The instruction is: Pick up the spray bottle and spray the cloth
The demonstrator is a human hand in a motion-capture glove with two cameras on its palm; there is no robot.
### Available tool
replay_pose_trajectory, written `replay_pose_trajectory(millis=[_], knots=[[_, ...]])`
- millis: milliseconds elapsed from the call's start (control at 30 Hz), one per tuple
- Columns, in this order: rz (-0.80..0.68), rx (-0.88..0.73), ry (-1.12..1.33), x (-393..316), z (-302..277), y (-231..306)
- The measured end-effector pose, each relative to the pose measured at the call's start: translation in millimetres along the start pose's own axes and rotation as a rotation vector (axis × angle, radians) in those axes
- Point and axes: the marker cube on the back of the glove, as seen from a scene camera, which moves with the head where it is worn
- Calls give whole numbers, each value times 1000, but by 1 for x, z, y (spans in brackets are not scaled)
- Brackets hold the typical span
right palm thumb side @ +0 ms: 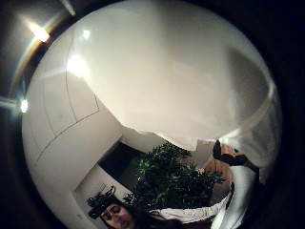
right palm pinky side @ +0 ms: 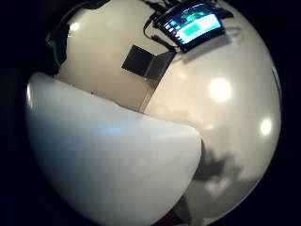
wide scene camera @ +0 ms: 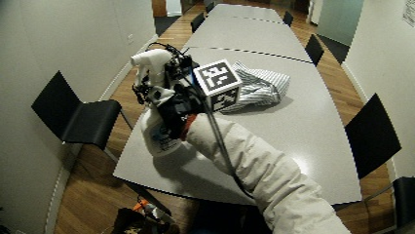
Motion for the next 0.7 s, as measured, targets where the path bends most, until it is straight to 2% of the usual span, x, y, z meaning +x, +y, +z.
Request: replay_pose_trajectory(millis=[333, 567, 700], knots=[[-74, 31, 110, 35, 31, -24], [-32, -131, 180, 46, 38, -13], [3, -258, 183, 39, 18, 20]])
